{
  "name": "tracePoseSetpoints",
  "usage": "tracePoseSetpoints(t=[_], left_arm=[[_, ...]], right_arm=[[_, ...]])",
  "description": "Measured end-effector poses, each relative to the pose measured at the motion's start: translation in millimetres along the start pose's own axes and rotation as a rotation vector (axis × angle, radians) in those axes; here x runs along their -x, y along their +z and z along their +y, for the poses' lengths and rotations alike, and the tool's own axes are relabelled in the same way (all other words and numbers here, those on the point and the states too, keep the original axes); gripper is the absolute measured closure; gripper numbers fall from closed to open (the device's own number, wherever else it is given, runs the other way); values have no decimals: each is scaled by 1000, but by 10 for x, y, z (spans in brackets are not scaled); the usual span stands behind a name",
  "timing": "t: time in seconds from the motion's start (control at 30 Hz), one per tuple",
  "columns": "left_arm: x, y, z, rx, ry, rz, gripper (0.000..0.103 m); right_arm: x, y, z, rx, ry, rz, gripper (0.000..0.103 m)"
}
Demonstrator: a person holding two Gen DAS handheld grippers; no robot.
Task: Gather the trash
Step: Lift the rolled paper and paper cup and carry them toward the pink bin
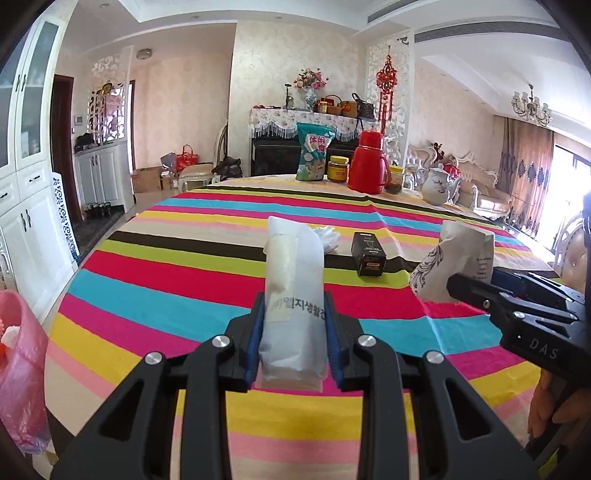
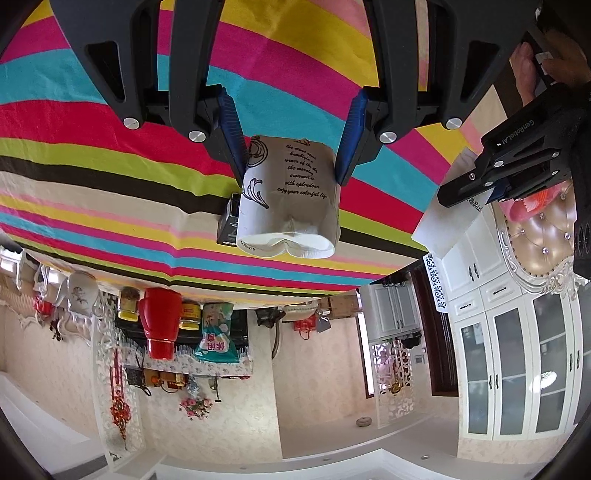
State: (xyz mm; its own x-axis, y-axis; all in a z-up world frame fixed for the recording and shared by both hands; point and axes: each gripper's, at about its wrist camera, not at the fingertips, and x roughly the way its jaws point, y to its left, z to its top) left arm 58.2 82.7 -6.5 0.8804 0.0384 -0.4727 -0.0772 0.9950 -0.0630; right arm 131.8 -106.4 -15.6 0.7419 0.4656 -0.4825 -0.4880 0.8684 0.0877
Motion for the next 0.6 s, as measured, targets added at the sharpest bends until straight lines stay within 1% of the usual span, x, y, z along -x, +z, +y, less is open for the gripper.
tracePoseSetpoints(t=[0.27, 0.47, 0.6], left_arm=[[95, -57, 109, 28, 17, -13, 74], [177, -41, 85, -1, 45, -40, 74], [292, -84, 154, 7, 63, -64, 74]], right_arm=[[68, 49, 75, 34, 11, -14, 56], [117, 55, 189, 65, 25, -26, 56], [130, 45, 271, 91, 28, -34, 56]])
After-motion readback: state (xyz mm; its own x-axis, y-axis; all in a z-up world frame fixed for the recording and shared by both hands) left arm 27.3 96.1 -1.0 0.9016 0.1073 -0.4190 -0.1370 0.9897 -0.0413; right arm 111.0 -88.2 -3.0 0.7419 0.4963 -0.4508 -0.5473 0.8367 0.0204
